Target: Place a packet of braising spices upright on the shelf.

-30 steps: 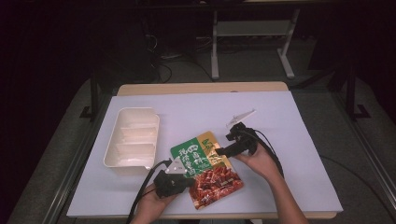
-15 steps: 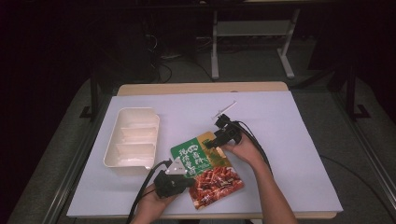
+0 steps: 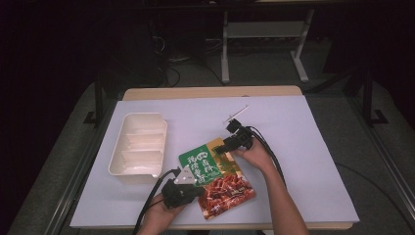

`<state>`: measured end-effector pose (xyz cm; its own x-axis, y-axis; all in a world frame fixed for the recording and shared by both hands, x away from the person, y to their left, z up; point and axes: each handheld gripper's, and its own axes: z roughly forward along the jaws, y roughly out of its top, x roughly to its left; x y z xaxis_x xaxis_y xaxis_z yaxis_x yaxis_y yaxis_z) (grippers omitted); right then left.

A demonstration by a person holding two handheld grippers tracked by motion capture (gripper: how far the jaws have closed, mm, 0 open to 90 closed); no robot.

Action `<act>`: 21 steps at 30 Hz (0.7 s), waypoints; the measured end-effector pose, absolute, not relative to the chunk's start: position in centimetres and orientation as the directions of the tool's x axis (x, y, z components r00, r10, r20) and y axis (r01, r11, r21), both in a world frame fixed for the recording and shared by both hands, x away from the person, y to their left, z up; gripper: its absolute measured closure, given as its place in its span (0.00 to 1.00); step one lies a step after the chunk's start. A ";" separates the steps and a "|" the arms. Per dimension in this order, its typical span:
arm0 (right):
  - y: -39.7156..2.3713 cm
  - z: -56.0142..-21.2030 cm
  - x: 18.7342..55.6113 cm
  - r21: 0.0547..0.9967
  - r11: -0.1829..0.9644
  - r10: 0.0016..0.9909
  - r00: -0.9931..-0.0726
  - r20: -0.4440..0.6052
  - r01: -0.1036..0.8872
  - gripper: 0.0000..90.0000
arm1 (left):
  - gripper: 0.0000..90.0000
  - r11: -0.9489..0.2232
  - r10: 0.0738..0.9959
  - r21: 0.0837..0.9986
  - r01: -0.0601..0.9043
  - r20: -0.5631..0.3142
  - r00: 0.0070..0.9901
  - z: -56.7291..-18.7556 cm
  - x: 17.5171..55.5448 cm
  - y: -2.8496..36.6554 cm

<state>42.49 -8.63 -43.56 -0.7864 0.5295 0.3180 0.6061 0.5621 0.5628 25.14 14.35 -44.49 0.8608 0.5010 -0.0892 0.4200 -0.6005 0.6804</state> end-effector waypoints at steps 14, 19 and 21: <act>-9.1 -43.0 42.0 0.576 0.584 0.400 -0.821 0.408 0.571 0.70 | 1.00 -0.592 0.503 0.684 0.427 -0.100 0.858 -44.6 25.2 14.5; -8.8 -43.5 41.9 0.538 0.615 0.402 -0.816 0.416 0.577 0.73 | 1.00 -0.589 0.503 0.685 0.429 -0.106 0.858 -44.6 25.2 14.5; -8.6 -43.7 41.9 0.528 0.625 0.408 -0.817 0.407 0.575 0.72 | 1.00 -0.588 0.502 0.685 0.429 -0.107 0.858 -44.6 25.2 14.5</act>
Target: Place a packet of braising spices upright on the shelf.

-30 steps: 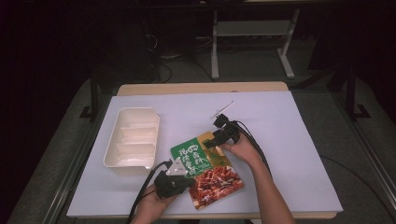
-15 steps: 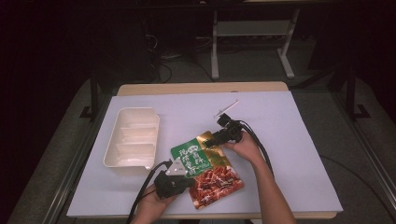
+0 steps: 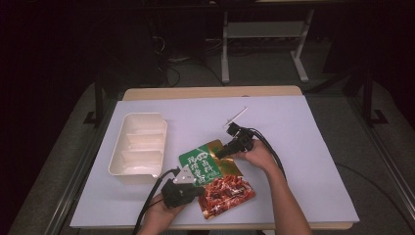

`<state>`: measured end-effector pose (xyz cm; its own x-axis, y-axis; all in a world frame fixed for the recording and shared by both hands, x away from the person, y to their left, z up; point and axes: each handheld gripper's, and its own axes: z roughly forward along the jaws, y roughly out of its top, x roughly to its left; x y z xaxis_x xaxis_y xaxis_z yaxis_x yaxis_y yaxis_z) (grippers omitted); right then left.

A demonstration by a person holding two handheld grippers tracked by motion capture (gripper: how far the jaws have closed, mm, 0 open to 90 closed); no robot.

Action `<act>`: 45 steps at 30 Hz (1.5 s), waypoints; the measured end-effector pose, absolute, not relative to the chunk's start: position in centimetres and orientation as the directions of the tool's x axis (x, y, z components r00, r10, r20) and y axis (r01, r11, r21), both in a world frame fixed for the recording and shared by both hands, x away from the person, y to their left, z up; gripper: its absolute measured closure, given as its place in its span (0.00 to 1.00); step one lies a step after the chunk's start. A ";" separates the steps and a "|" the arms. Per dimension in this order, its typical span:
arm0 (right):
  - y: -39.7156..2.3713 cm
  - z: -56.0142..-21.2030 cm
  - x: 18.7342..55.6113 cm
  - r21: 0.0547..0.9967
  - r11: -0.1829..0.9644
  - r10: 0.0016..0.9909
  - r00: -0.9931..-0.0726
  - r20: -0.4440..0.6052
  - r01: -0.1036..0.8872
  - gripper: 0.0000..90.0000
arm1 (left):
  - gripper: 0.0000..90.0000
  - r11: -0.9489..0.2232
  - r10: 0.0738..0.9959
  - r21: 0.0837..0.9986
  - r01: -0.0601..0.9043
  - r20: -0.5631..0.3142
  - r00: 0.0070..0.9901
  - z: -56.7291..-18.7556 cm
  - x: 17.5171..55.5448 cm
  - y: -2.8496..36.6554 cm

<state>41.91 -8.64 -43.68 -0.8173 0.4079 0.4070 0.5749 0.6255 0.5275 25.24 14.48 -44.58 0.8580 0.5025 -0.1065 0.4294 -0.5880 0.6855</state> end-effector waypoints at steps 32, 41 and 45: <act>-7.7 -44.5 41.1 0.497 0.683 0.335 -0.834 0.438 0.535 0.99 | 1.00 -0.577 0.501 0.702 0.418 -0.099 0.859 -44.8 25.2 14.6; -7.8 -42.9 40.6 0.505 0.698 0.350 -0.857 0.380 0.508 0.99 | 0.83 -0.544 0.508 0.726 0.420 -0.113 0.854 -44.3 25.1 14.8; -8.6 -41.9 40.3 0.527 0.678 0.347 -0.855 0.384 0.512 0.99 | 0.78 -0.516 0.516 0.758 0.398 -0.095 0.851 -43.3 24.6 15.3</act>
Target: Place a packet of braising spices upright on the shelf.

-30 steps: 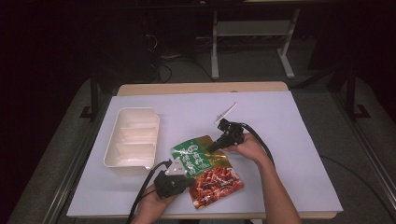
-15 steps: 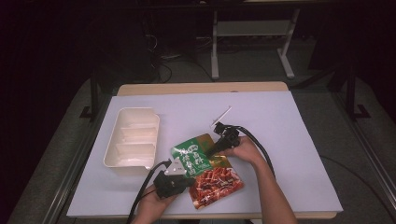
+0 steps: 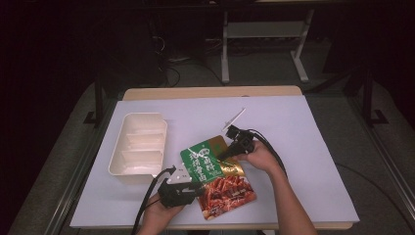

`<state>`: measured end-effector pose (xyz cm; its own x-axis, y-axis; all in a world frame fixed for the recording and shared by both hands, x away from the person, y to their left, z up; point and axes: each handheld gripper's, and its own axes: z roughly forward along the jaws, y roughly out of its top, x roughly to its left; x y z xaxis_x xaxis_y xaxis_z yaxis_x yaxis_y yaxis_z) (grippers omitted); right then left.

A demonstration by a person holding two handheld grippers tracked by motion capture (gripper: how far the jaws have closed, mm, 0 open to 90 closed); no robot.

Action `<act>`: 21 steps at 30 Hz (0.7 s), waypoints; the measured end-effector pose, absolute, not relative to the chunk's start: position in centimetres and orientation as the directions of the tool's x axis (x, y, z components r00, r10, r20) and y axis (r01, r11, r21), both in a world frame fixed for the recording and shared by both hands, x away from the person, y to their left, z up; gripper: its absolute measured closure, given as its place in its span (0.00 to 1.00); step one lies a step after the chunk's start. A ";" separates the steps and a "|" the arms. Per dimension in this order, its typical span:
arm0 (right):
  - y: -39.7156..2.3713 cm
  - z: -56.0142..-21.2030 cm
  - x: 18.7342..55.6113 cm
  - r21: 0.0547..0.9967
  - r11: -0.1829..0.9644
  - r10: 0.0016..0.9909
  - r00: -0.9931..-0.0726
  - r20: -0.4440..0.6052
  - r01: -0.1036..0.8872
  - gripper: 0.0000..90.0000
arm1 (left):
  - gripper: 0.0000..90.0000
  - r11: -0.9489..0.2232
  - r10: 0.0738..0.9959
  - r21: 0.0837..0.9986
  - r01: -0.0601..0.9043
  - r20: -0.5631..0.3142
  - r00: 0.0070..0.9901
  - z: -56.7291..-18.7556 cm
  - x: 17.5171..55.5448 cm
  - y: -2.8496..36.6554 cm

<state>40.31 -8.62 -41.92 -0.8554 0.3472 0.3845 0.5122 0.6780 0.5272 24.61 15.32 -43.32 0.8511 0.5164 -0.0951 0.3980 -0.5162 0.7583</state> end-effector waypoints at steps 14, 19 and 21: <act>-11.9 -37.0 37.8 0.670 0.553 0.370 -0.866 0.335 0.495 0.99 | 0.59 -0.489 0.523 0.800 0.348 -0.049 0.851 -41.6 22.6 16.7; -12.3 -35.2 36.6 0.699 0.542 0.368 -0.880 0.302 0.466 0.99 | 0.52 -0.500 0.523 0.800 0.333 -0.028 0.852 -41.6 21.9 17.1; -12.4 -34.8 36.3 0.705 0.538 0.371 -0.881 0.293 0.461 0.99 | 0.51 -0.503 0.520 0.800 0.327 -0.022 0.854 -41.7 21.7 17.2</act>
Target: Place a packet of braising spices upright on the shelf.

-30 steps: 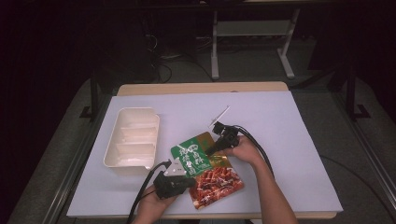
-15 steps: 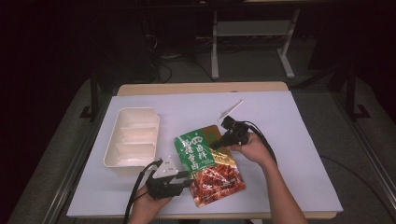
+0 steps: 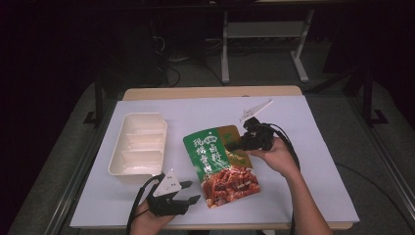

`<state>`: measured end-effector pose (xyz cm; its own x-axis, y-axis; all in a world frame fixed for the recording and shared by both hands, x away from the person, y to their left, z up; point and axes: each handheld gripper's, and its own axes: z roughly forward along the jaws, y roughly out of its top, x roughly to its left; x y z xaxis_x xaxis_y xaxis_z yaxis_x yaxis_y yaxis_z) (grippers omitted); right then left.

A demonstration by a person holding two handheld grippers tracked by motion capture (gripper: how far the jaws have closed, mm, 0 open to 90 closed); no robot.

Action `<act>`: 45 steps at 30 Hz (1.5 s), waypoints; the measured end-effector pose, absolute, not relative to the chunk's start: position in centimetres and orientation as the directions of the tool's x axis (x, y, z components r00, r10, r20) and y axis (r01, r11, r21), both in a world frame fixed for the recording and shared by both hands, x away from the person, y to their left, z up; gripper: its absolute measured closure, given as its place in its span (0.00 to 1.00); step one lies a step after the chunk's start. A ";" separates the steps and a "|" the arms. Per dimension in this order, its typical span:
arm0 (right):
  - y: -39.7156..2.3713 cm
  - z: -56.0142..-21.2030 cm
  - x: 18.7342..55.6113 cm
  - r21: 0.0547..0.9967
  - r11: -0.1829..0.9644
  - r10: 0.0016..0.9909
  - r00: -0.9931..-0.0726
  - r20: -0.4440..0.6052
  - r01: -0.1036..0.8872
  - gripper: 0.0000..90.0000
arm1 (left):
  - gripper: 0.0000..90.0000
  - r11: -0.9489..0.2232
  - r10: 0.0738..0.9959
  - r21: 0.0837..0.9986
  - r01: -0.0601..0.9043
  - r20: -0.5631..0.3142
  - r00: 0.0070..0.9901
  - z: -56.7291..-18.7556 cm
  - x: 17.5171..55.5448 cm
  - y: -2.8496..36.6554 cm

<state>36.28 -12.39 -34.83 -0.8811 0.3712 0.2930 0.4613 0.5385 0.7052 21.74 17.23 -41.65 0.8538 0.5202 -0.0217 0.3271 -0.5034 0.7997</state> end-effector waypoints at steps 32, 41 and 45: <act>-11.2 -28.7 32.8 0.829 0.418 0.469 -0.869 0.154 0.372 1.00 | 0.30 -0.501 0.496 0.816 0.287 -0.001 0.868 -41.5 18.9 19.5; -9.1 -27.3 33.2 0.851 0.408 0.462 -0.879 0.121 0.332 1.00 | 0.30 -0.496 0.472 0.824 0.274 -0.009 0.881 -41.6 18.3 19.6; -8.0 -26.6 33.5 0.858 0.397 0.458 -0.880 0.123 0.326 1.00 | 0.30 -0.506 0.461 0.821 0.265 -0.003 0.887 -41.8 18.3 19.6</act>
